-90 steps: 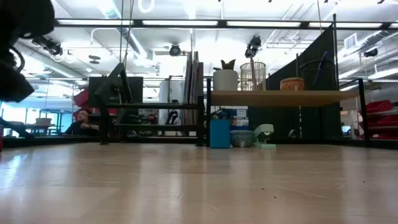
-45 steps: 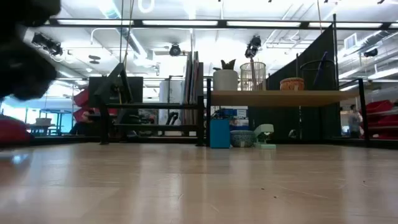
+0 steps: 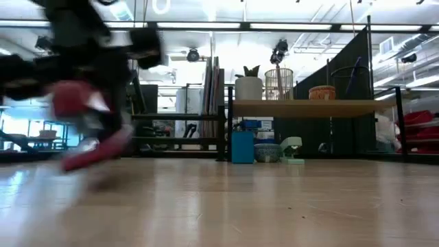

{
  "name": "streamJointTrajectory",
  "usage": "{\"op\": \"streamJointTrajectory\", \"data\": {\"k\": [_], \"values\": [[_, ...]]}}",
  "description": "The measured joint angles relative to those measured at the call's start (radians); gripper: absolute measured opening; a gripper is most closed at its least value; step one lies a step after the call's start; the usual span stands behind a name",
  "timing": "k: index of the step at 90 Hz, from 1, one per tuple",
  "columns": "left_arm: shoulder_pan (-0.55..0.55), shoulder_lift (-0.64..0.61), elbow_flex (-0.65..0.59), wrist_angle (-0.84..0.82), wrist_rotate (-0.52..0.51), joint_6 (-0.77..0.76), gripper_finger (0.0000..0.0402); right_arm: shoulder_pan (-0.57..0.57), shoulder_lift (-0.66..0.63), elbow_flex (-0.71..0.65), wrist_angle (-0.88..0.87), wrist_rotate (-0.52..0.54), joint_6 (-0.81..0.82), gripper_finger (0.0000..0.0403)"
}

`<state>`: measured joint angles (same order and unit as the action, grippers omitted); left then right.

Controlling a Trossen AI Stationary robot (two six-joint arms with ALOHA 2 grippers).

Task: Stock shelves
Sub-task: Put the red stapler under the shelf

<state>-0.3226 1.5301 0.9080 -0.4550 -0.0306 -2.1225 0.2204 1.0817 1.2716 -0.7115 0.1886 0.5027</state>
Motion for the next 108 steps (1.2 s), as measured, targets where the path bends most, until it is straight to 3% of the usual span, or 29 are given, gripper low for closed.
{"op": "streamJointTrajectory", "data": {"k": [19, 39, 51, 74, 90, 108], "values": [[0.100, 0.179, 0.128, 0.166, 0.056, 0.101, 0.0116, 0.035, 0.000, 0.000, -0.011, 0.000, 0.041, 0.0137], [0.182, 0.271, 0.171, 0.399, 0.054, 0.183, 0.0206, 0.101, 0.000, 0.000, -0.012, 0.000, 0.099, 0.0137], [0.205, 0.278, 0.171, 0.459, 0.035, 0.215, 0.0231, 0.138, 0.000, 0.000, -0.028, 0.000, 0.137, 0.0137], [0.219, 0.215, 0.170, 0.350, 0.034, 0.350, 0.0237, 0.219, 0.000, 0.000, -0.063, 0.073, 0.230, 0.0137], [0.218, 0.143, 0.170, 0.181, 0.074, 0.465, 0.0238, 0.259, 0.047, 0.000, -0.050, 0.084, 0.405, 0.0137], [0.218, 0.016, 0.170, 0.016, 0.079, 0.695, 0.0238, 0.365, 0.191, 0.000, 0.081, 0.002, 0.246, 0.0140]]}}
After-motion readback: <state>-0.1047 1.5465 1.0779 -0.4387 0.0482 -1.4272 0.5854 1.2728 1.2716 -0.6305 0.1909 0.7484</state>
